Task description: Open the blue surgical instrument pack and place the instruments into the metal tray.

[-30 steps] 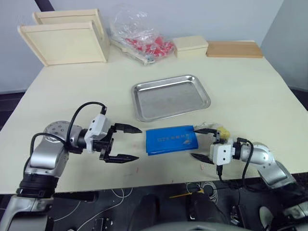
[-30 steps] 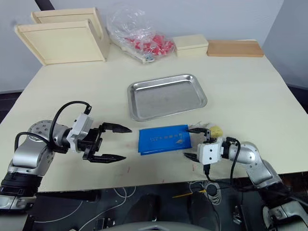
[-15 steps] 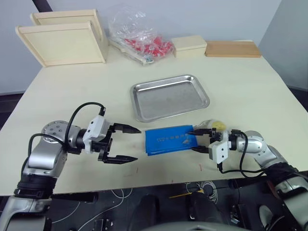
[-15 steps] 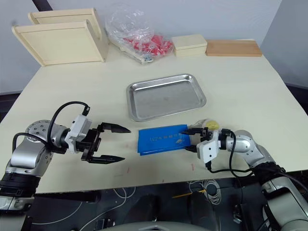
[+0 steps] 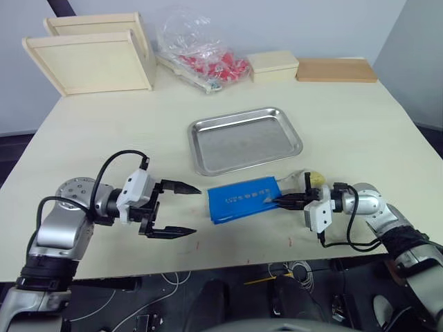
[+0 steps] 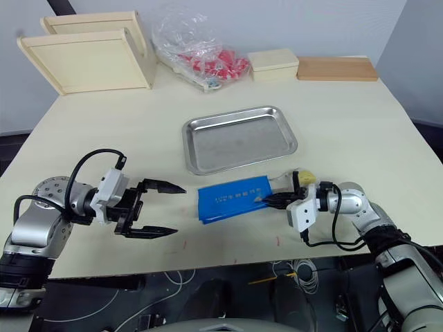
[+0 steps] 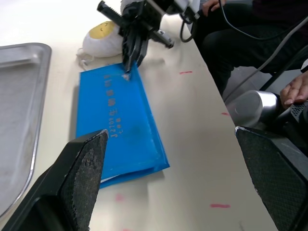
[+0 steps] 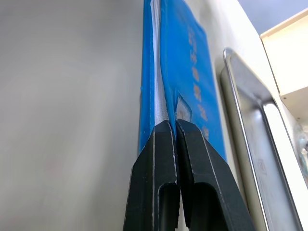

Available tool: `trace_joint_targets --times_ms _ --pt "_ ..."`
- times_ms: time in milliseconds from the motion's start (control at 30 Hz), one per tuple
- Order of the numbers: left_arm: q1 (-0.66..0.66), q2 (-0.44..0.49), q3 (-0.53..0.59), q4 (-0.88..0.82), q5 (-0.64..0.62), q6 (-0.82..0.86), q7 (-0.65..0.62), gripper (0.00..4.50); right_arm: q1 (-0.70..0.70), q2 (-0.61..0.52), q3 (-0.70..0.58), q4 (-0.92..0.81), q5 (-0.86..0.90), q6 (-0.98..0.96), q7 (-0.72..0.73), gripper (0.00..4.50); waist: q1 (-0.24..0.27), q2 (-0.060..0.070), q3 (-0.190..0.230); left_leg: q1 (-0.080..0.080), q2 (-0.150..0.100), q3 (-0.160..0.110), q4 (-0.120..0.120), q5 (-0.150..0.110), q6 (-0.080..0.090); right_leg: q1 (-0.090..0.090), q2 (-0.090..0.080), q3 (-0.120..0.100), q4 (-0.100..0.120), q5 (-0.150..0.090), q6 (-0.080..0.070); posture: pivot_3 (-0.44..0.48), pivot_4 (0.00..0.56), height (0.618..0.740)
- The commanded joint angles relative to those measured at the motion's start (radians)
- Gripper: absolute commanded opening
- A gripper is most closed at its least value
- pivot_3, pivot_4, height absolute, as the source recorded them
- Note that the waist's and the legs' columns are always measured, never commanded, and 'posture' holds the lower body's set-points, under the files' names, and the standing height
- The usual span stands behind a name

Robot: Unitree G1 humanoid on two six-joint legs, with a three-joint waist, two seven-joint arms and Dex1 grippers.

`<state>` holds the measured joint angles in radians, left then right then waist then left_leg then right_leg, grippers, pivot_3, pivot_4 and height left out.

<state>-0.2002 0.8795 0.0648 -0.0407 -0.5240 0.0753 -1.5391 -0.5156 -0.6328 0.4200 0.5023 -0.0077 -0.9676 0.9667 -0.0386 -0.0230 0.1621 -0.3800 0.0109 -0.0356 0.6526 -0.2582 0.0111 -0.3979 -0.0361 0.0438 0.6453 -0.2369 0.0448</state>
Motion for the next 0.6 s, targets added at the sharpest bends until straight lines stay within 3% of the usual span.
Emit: trace_joint_targets --times_ms 33,333,600 --pt "0.010 0.004 0.019 -0.052 -0.014 0.001 0.007 4.50 0.036 -0.040 0.006 -0.123 0.138 0.105 0.102 0.08 0.001 0.000 0.000 0.000 0.000 0.000 0.000 0.000 0.000 0.000 0.000 0.000 0.000 0.000 0.000 0.000 0.150 0.740" --pt "0.001 -0.013 0.012 -0.080 -0.048 0.053 0.016 4.50 0.116 -0.112 -0.045 -0.414 0.458 0.569 0.344 0.08 0.006 0.001 0.001 0.000 0.000 0.000 0.000 -0.001 0.001 0.000 -0.001 -0.001 0.000 0.000 0.000 0.000 0.150 0.740" --pt "-0.004 -0.013 0.014 -0.077 -0.047 0.056 0.006 4.50 0.083 -0.114 -0.129 -0.469 0.640 1.007 0.437 0.08 0.010 0.001 0.001 0.000 0.001 -0.001 0.001 -0.001 0.001 0.000 0.000 -0.001 0.001 0.000 0.000 0.000 0.150 0.740"
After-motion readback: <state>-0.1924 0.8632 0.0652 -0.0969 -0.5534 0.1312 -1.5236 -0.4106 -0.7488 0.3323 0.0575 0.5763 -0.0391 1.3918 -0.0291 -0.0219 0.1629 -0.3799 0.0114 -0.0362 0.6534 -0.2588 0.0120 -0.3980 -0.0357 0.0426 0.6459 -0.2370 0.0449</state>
